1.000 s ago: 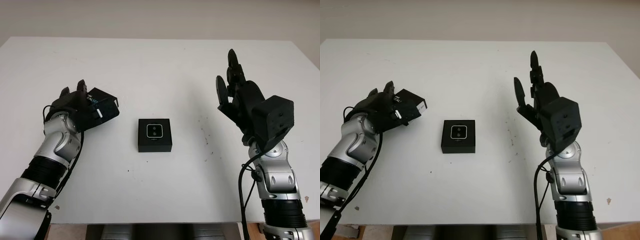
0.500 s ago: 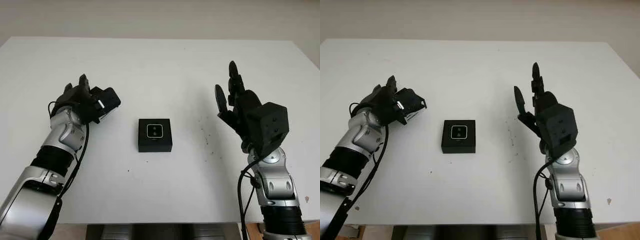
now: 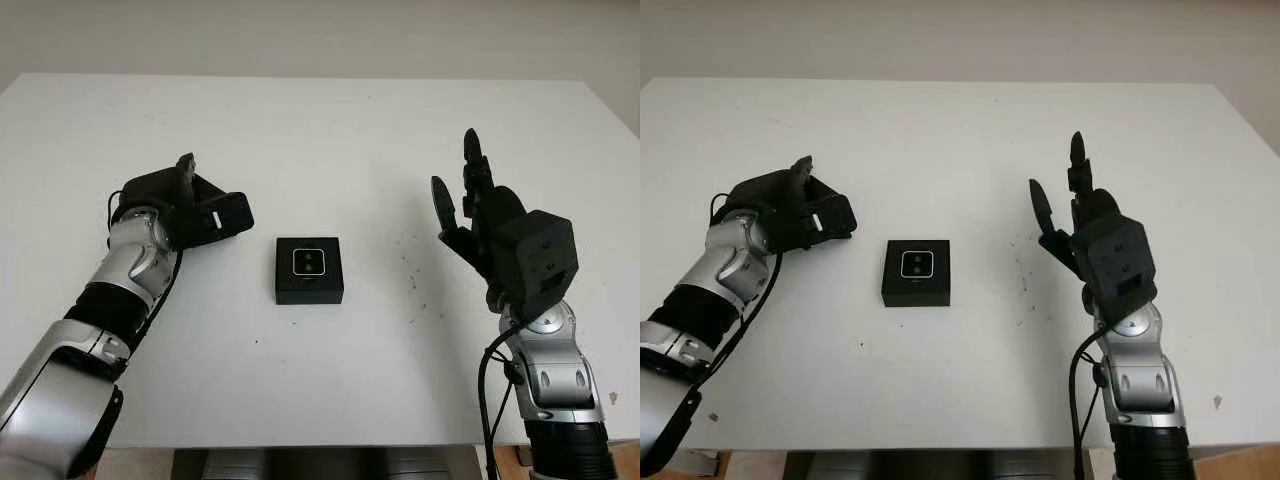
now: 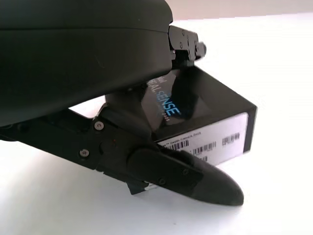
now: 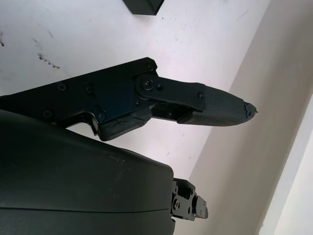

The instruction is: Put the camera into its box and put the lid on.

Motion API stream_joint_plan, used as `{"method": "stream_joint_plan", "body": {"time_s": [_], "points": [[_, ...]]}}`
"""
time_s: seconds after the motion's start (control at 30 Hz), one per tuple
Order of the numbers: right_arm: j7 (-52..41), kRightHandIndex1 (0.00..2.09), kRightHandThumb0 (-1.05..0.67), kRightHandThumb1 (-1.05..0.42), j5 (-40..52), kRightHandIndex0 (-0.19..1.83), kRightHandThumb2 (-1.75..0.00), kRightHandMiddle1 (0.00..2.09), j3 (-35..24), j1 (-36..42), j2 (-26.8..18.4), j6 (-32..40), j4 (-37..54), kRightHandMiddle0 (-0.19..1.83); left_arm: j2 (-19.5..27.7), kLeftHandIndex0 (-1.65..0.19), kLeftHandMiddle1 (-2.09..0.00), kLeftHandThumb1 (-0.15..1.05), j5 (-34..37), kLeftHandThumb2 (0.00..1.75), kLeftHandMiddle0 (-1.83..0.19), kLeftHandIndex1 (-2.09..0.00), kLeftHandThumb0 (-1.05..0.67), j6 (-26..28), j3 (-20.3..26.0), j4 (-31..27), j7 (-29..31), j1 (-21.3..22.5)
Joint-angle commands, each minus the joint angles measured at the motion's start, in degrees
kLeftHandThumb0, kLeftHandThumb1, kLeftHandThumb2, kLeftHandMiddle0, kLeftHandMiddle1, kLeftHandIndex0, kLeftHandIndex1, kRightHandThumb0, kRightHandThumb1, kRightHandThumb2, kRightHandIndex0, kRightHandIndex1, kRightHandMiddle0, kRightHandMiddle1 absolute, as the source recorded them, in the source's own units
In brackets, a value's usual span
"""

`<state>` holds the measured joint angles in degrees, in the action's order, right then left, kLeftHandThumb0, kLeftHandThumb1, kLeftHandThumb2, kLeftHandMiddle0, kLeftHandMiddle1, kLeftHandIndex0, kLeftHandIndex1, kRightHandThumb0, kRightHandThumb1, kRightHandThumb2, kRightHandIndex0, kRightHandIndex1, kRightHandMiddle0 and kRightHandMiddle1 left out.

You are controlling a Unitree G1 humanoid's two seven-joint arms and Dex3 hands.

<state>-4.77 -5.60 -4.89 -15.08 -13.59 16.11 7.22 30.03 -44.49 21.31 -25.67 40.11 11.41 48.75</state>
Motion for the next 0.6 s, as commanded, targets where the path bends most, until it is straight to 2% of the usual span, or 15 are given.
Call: {"method": "stream_joint_plan", "body": {"time_s": [0.0, 0.03, 0.07, 0.1, 0.17, 0.27, 0.3, 0.37, 0.4, 0.47, 0.57], "points": [[-0.1, 0.00, -0.74, -1.05, 0.3, -0.19, -0.61, 0.00, -0.3, 0.7, -0.3, -0.7, 1.3, -0.19, 1.3, -0.16, -0.14, 0.83, -2.6, 0.05, -0.23, -0.13, -0.70, 0.3, -2.8, 0.5, 2.7, 0.7], [-0.1, 0.00, -0.74, -1.05, 0.4, -0.19, -0.61, 0.00, -0.4, 0.8, -0.2, -0.7, 1.4, -0.19, 1.1, -0.16, -0.15, 0.83, -3.8, 0.05, -0.25, -0.12, -0.69, 1.2, -3.9, 1.2, 4.3, 1.4], [0.1, 0.00, -0.76, -1.05, 0.4, -0.19, -0.61, 0.00, -0.4, 0.8, -0.2, -0.6, 1.6, -0.19, 0.8, -0.23, -0.73, 0.82, -4.6, 0.05, -0.14, -0.12, -0.67, 2.0, -4.5, 1.7, 5.5, 1.9], [0.2, 0.00, -0.77, -1.05, 0.1, -0.19, -0.61, 0.00, -0.3, 0.9, -0.3, -0.6, 1.6, -0.19, 0.5, -0.27, -0.99, 0.82, -5.2, 0.05, -0.08, -0.13, -0.65, 2.8, -5.0, 2.2, 6.6, 2.4], [0.4, 0.00, -0.77, -1.05, -0.1, -0.19, -0.61, 0.00, -0.3, 1.1, -0.3, -1.3, 1.5, -0.19, 0.1, -0.29, -1.35, 0.83, -5.8, 0.05, -0.03, -0.11, -0.60, 4.0, -5.4, 2.5, 7.7, 2.8], [0.5, 0.00, -0.77, -1.05, -0.1, -0.19, -0.61, 0.00, -0.3, 1.2, -0.3, -1.3, 1.6, -0.19, -0.5, -0.25, -1.68, 0.85, -6.4, 0.06, -0.02, -0.08, -0.54, 5.4, -5.8, 2.6, 8.1, 2.9], [0.5, 0.00, -0.77, -1.05, -0.1, -0.19, -0.62, 0.00, -0.3, 1.3, -0.3, -1.1, 1.7, -0.19, -0.6, -0.24, -1.71, 0.86, -6.5, 0.06, -0.02, -0.07, -0.51, 5.6, -5.8, 2.5, 7.9, 2.8], [0.7, 0.00, -0.77, -1.05, -0.5, -0.19, -0.62, 0.00, 0.0, 1.5, -0.4, -1.0, 2.0, -0.19, -0.9, -0.28, -1.63, 0.89, -6.2, 0.07, -0.02, -0.08, -0.45, 5.7, -5.0, 1.8, 6.1, 2.1], [0.7, 0.00, -0.77, -1.05, -0.7, -0.19, -0.62, 0.00, 0.0, 1.6, -0.3, -1.2, 1.9, -0.19, -1.0, -0.38, -1.65, 0.92, -5.9, 0.07, -0.06, -0.13, -0.34, 5.8, -4.5, 1.4, 4.7, 1.6], [0.8, 0.00, -0.76, -1.05, -0.7, -0.19, -0.61, 0.00, 0.1, 1.6, -0.2, -1.3, 1.9, -0.19, -1.0, -0.43, -1.70, 0.96, -5.5, 0.08, -0.05, -0.15, -0.23, 5.1, -3.9, 0.9, 2.1, 0.8], [0.7, 0.00, -0.74, -1.05, -0.5, -0.19, -0.61, 0.00, 0.1, 1.7, -0.1, -1.2, 1.8, -0.19, -0.9, -0.43, -1.50, 1.03, -4.3, 0.07, -0.02, -0.15, -0.09, 3.4, -2.3, -0.1, -2.2, -0.5]]}}
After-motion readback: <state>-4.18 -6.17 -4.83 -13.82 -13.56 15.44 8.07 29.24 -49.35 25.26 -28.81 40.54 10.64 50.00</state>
